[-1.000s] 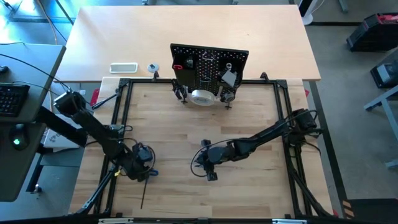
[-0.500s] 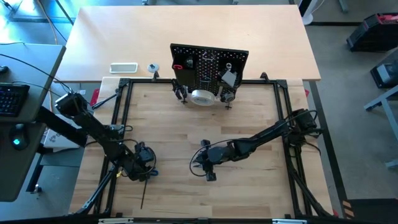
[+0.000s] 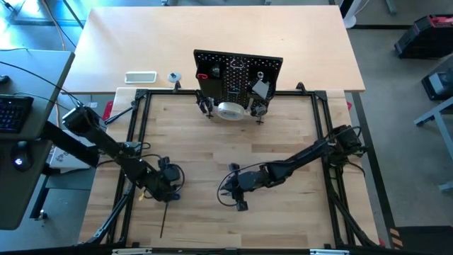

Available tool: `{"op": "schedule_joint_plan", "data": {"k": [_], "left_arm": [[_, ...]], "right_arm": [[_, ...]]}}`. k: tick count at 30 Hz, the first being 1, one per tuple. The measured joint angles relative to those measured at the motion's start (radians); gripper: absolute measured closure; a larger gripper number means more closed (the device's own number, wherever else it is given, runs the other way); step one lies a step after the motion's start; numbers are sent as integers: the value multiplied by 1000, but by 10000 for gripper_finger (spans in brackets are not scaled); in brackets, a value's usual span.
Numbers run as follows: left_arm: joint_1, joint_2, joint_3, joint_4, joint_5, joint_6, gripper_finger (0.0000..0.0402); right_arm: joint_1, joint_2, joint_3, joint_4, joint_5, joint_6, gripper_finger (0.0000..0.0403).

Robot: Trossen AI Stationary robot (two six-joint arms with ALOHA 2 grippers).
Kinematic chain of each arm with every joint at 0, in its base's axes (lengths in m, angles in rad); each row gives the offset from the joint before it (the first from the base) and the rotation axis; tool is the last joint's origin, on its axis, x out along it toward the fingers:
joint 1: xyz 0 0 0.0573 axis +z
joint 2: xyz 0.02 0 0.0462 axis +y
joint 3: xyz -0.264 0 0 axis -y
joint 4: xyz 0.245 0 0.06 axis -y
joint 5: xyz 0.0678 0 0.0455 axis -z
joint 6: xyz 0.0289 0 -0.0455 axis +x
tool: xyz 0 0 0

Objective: Hang tools onto peg board
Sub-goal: Hang the blue allen wrench on the pegboard

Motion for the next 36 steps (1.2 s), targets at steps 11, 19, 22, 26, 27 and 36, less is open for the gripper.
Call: {"op": "schedule_joint_plan", "data": {"k": [11, 19, 22, 26, 27, 36], "left_arm": [[-74, -103, 2, 3, 209, -17, 187], [-96, 32, 9, -6, 169, -41, 188], [-89, 88, 13, 12, 122, -41, 189], [-66, 111, 9, 62, 65, 8, 189], [-58, 113, 7, 81, 50, 37, 189], [103, 186, 3, 333, -39, 343, 189]], "right_arm": [[5, 0, 0, 9, 1, -27, 322], [6, 0, 0, 13, 1, -46, 322], [10, 0, 0, 13, 1, -49, 322], [11, 0, 0, 13, 2, -47, 322], [11, 0, 0, 13, 2, -46, 322], [11, 0, 0, -6, 24, -18, 322]]}}
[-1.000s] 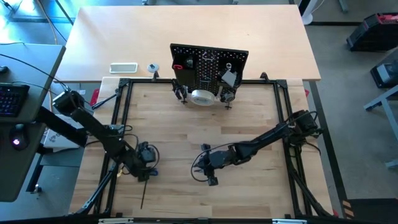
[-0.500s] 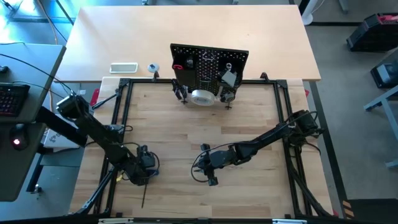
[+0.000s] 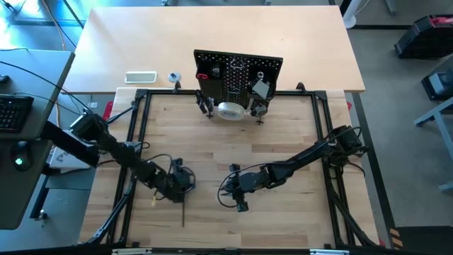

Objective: Hang tools onto peg board
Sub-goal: Hang the blue allen wrench on the pegboard

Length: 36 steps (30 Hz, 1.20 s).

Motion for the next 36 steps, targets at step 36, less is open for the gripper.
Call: {"op": "schedule_joint_plan", "data": {"k": [36], "left_arm": [[192, -32, 171, -36, 145, 239, 189]], "right_arm": [[19, 25, 0, -168, 93, 62, 322]]}}
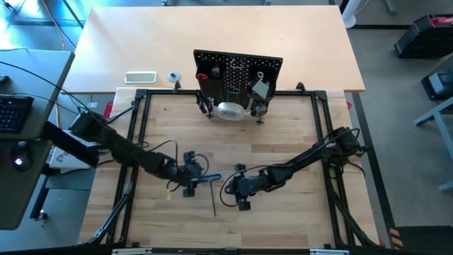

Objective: Hang tools onto peg board
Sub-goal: Hang the blue allen wrench on the pegboard

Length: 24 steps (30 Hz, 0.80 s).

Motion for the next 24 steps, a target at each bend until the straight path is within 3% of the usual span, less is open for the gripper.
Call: {"op": "schedule_joint_plan", "data": {"k": [8, 16, 24], "left_arm": [[-109, -10, -54, -58, 15, -162, 189], [-96, 63, -102, -10, -40, -250, 189], [-1, 188, -103, 291, -55, -64, 189]], "right_arm": [[0, 75, 0, 113, -32, -15, 322], [8, 124, 0, 189, -76, 9, 322], [21, 127, 0, 240, -65, 2, 322]]}}
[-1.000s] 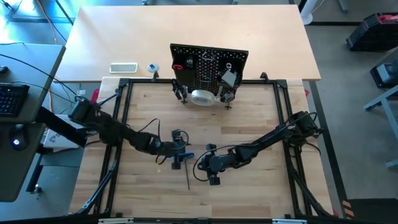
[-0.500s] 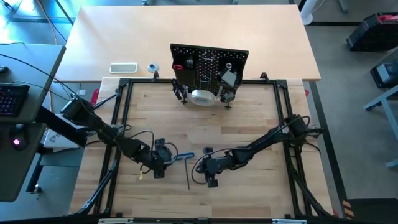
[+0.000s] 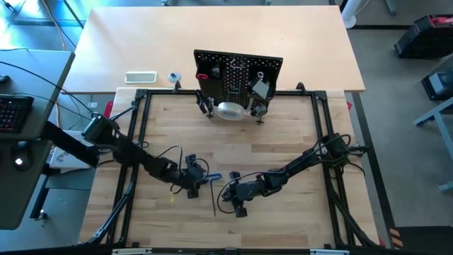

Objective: Hang tools onto peg board
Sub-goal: Hang the blue allen wrench on the pegboard

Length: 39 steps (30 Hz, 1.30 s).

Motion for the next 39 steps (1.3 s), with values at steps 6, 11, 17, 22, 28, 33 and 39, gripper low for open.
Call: {"op": "schedule_joint_plan", "data": {"k": [6, 11, 17, 22, 28, 33, 39], "left_arm": [[95, 113, 4, 197, 7, 82, 188], [145, 175, 44, 311, 12, 210, 188], [177, 209, 139, 283, 62, 335, 188], [178, 181, 197, 161, 59, 345, 188], [137, 65, 211, 77, -41, 301, 188], [96, -13, 212, 18, -43, 200, 188], [37, 15, 212, -95, -25, 35, 188]], "right_arm": [[-3, 0, 0, 11, 45, 9, 322], [-3, 0, 0, 8, 80, 10, 322], [-10, 7, 0, 10, 111, 38, 322], [-12, 12, 0, -16, 171, 58, 322], [1, -6, 0, -29, 264, 36, 322], [-2, -20, 0, -84, 285, 38, 317], [-12, -49, 0, -198, 341, 39, 268]]}}
